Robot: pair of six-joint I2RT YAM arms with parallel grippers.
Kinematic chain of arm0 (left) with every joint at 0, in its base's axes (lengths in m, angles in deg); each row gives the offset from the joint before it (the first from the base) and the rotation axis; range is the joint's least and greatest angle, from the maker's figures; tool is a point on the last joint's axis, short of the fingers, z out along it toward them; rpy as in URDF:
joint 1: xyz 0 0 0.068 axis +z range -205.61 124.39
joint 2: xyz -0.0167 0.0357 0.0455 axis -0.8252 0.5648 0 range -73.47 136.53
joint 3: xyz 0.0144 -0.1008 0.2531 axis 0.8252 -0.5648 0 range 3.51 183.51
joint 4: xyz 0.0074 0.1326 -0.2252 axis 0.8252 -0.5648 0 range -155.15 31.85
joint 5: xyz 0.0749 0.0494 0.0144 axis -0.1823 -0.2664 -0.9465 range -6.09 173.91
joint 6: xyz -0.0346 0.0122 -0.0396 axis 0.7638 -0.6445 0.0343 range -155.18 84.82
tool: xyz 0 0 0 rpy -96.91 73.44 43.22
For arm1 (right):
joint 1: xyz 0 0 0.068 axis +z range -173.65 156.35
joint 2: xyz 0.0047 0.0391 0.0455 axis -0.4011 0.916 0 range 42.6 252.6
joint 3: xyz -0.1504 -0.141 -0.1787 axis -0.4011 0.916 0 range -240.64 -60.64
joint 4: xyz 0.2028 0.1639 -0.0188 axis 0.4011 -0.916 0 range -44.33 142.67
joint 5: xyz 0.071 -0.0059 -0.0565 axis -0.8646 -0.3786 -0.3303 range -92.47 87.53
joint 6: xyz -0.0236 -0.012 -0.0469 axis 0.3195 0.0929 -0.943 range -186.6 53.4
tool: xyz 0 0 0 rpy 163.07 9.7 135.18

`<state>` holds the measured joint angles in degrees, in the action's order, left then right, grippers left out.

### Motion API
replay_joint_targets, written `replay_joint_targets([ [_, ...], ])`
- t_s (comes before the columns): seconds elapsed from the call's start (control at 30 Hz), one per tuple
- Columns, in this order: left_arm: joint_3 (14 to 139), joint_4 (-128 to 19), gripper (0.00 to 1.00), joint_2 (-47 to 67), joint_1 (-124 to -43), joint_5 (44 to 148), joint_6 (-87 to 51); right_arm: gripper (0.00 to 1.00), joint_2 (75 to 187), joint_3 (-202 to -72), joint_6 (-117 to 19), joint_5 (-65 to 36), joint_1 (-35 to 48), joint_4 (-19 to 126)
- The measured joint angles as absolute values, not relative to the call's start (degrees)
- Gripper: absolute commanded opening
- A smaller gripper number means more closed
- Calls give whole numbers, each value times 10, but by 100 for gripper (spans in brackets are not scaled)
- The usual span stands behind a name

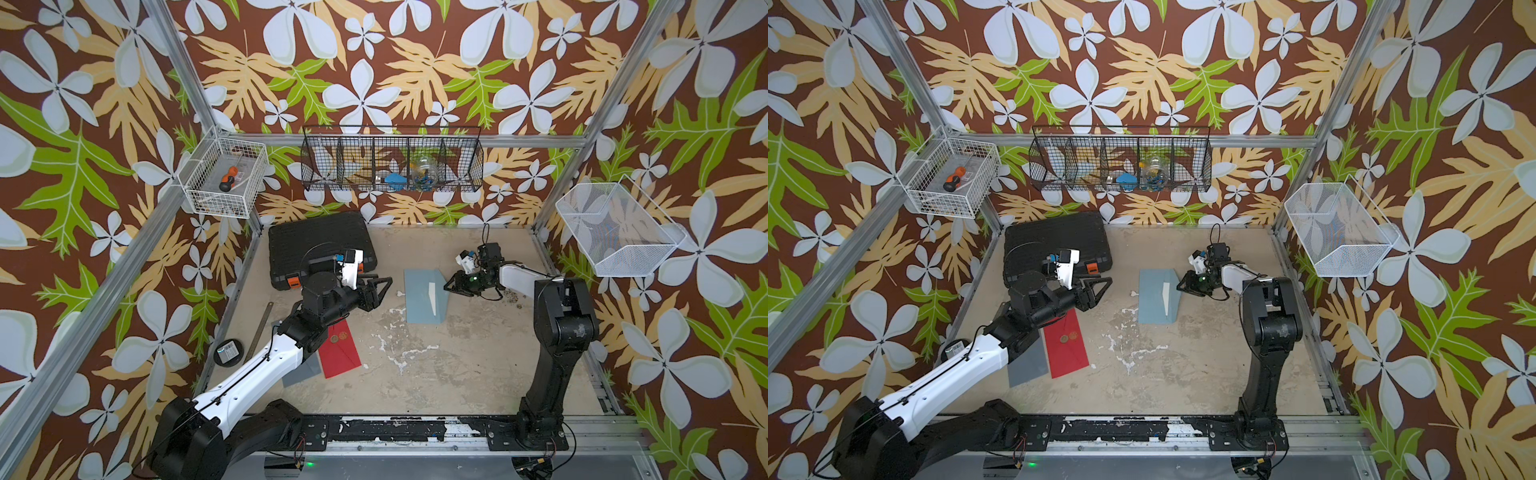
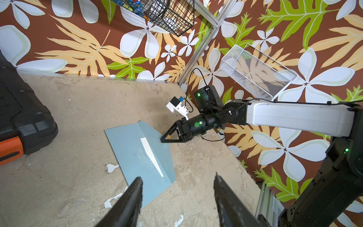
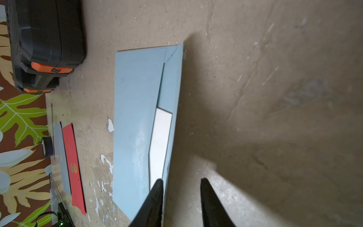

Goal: Open the envelope
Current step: Place the envelope at the center of the board.

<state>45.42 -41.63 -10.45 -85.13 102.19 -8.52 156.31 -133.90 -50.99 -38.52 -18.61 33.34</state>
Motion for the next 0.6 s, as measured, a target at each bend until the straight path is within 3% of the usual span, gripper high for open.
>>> replay_joint_targets([
  [0.13, 456, -425, 59, -115, -851, 1008, -85, 47, 1512, -1311, -502, -394, -186, 347],
  [0.6, 448, -471, 61, -124, -851, 883, -74, 48, 1254, -1124, -395, -408, -184, 504],
])
